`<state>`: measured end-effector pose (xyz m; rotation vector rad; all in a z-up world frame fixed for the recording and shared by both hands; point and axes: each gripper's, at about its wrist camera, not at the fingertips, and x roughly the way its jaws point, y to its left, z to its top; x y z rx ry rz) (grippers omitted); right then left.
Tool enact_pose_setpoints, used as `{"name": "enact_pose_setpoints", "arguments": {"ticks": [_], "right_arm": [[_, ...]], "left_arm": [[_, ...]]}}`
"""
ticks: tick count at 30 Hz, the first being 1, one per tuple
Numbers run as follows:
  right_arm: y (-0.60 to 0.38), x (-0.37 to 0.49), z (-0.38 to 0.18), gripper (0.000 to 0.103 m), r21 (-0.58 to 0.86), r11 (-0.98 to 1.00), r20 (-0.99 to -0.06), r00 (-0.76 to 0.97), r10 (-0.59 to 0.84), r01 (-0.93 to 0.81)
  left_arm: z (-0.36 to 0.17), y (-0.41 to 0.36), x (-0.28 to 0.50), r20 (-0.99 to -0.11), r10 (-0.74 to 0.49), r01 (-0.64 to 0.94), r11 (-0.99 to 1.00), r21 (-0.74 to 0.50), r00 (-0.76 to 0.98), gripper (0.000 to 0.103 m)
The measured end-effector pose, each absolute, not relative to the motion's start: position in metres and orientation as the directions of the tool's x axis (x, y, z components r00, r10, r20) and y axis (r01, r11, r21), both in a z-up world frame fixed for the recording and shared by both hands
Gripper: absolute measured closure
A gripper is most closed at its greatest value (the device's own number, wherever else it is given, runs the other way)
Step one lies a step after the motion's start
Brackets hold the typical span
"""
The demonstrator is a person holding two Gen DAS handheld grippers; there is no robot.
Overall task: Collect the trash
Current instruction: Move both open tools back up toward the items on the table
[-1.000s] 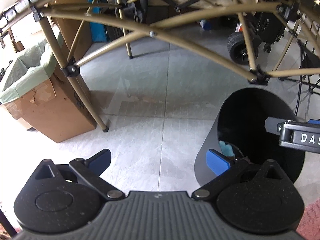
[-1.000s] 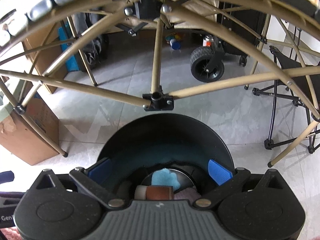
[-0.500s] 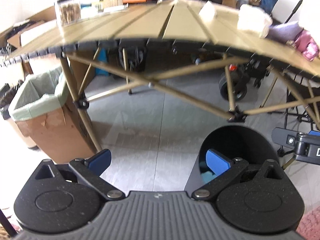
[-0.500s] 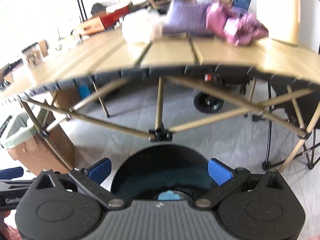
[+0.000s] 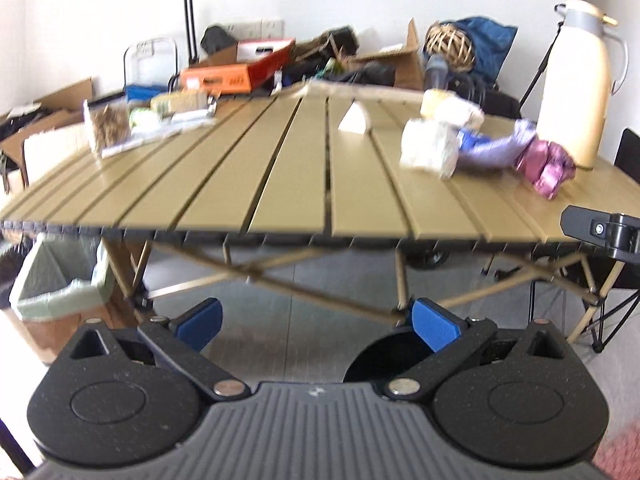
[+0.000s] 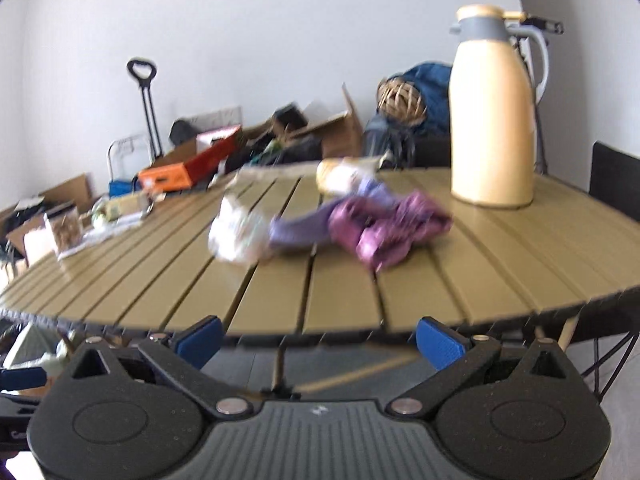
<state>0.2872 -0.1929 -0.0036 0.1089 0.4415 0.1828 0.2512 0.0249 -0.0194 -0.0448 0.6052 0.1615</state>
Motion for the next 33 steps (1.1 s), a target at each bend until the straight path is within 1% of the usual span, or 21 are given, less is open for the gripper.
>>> {"name": "enact_pose_setpoints", "arguments": {"ticks": [6, 12, 24, 33], "right_arm": [[-0.21, 0.309, 0.012, 0.0, 0.162, 0.981, -0.363, 0.918, 0.161, -0.108], [-0.216, 0.331, 0.02, 0.0, 0.169, 0.981, -0.331, 0.933, 0.144, -0.092], [-0.214, 0.384, 0.036, 0.0, 0.175, 0.98, -0.29, 0.946, 0.144, -0.096], [-0.22, 0.423, 0.031, 0.0, 0.196, 0.977, -0.314, 0.938, 0.145, -0.086]], "left_arm": [[-0.001, 0.012, 0.272, -0.526, 0.11, -0.139, 0.99, -0.015, 0.843, 0.0], [0.012, -0.002, 0.299, -0.499, 0.092, -0.119, 0.993, -0.024, 0.862, 0.0], [0.023, -0.01, 0.361, -0.501, 0.078, -0.111, 0.993, -0.037, 0.862, 0.0], [0.02, -0.021, 0.406, -0.517, 0.062, -0.09, 0.996, -0.028, 0.854, 0.0]]}}
